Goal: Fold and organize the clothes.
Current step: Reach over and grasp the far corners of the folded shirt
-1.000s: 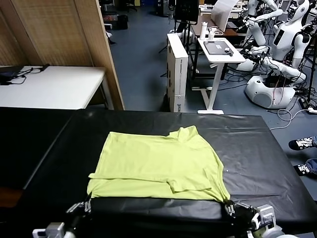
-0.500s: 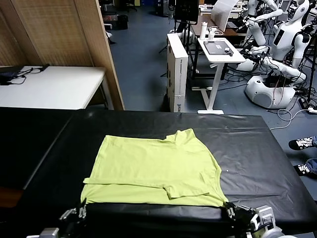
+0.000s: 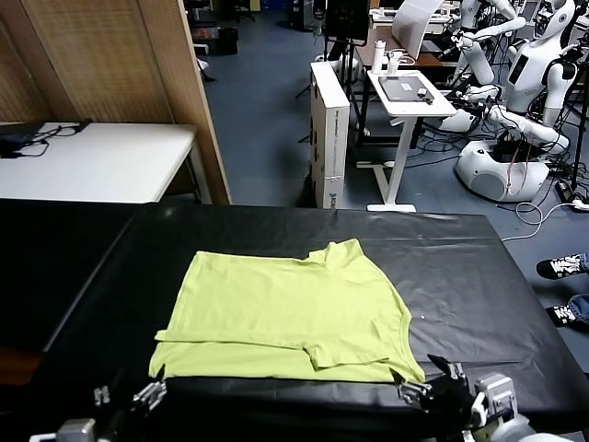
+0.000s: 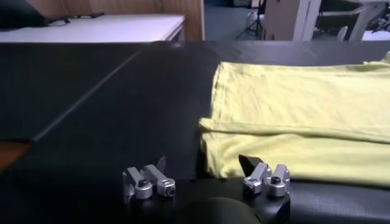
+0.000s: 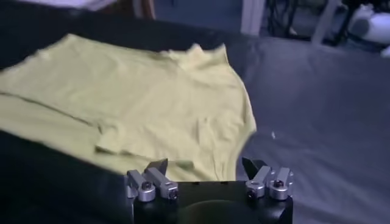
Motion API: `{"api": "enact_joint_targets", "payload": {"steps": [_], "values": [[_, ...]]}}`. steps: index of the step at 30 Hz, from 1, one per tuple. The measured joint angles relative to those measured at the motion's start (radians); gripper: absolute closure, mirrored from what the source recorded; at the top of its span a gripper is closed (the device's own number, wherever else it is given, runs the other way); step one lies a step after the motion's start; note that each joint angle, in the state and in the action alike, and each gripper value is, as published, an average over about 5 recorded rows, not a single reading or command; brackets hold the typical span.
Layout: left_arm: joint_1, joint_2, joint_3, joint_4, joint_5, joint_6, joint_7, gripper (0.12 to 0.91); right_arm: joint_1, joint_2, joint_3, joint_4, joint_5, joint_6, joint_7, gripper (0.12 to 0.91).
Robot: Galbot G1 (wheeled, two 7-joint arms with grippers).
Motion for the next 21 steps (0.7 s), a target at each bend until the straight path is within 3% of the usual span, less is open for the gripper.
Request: {"api": "enact_joint_targets", "payload": {"steps": [5,10,14,21], "values": [[-0.175,0.045,0.033,0.062,-0.125,0.03,0.027,0.123,0.25,0.001,-0.116,-0.165,0.035,0.0,-0.027,0.118],[-0.326,0.094,0.066,0.14,-0.212,0.048,0.023,0.123,0.47,0.032,-0.252,-0.332,0.027,0.0,-0.058,0.118],[-0.433,0.127,0.096,0.217,-0.231,0.054,0.023,0.123,0.595,0.069,-0.347,-0.452,-0.011,0.0,-0.086,0.118],[-0.597,0.164,0.162,0.397,-0.213,0.042,0.069,0.123,0.737,0.119,-0.472,-0.62,-0.059,0.011,-0.128,0.118]]}}
